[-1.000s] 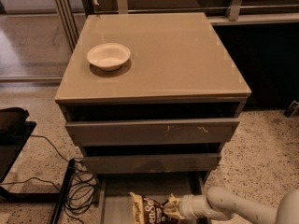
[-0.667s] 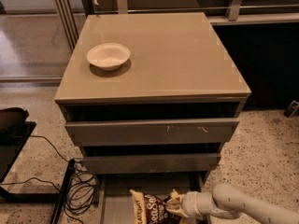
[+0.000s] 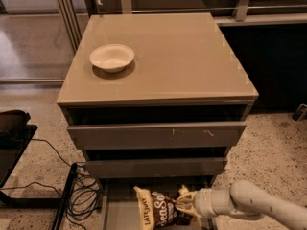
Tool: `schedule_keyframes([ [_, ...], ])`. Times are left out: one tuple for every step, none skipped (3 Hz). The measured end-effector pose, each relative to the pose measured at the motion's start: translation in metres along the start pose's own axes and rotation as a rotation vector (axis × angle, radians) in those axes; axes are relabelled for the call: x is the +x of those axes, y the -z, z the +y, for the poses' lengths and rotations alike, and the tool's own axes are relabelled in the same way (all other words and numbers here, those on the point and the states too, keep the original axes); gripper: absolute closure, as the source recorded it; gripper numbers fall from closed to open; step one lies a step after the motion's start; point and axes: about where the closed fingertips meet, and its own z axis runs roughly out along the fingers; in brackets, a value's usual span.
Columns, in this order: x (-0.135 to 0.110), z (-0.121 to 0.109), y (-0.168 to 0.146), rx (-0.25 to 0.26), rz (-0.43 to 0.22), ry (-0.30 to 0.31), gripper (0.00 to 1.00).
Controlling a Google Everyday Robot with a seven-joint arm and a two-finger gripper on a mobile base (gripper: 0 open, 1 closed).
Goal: Pick brown chip bag from bottom drawer and place on counter
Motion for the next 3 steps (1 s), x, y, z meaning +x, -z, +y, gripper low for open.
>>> schedule_keyframes([
  [-0.054,-0.016,0.057,0.049,0.019,0.039,1.00],
  [-0.115,-0.028,0.120,0.111,0.060,0.124,1.00],
  [-0.115,-0.028,0.120,0.112,0.060,0.124,1.00],
])
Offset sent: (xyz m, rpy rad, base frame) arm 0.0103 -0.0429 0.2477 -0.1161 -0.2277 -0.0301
